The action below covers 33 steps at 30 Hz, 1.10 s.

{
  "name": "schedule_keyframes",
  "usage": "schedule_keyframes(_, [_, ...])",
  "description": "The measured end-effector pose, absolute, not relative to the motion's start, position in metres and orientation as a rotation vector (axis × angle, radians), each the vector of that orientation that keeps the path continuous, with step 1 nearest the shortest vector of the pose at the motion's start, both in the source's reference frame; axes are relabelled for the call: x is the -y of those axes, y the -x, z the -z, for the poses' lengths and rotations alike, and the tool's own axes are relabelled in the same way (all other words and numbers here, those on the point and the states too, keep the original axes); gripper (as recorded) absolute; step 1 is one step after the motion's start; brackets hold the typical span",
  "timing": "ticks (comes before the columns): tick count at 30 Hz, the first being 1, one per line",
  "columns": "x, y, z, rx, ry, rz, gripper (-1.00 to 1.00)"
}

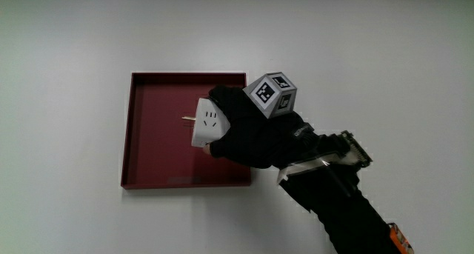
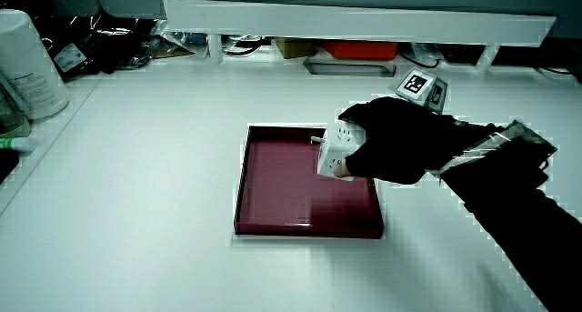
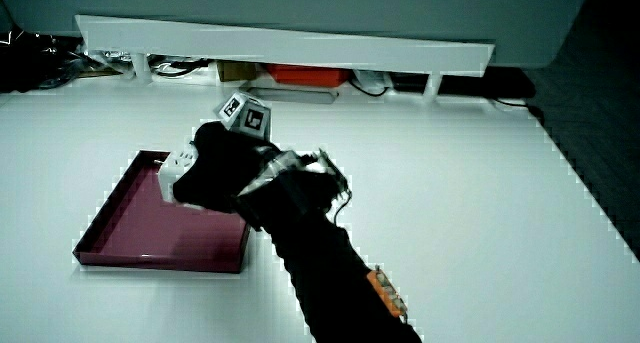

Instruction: Place socket

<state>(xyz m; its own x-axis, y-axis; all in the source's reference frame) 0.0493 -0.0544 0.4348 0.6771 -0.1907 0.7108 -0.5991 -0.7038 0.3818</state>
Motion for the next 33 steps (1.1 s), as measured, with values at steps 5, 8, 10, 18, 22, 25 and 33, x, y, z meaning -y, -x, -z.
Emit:
schedule_keyframes(5, [0.053,-0.036,-0.455,0.587,-2.258,-0.836,0.0])
schedule_keyframes(8, [0.051,-0.026,-0.466,0.57,-2.268,-0.769,0.0])
schedule_keyframes(10, [0.049,-0.023,-0.472,0.566,-2.235,-0.761,0.0])
schedule_keyframes(18, [0.043,-0.013,-0.499,0.519,-2.216,-0.696,0.0])
schedule_keyframes(22, [0.043,-0.015,-0.508,0.494,-2.197,-0.706,0.0])
schedule_keyframes(25, [0.043,-0.012,-0.51,0.502,-2.208,-0.669,0.0])
schedule_keyframes(33, [0.043,-0.014,-0.512,0.474,-2.183,-0.669,0.0])
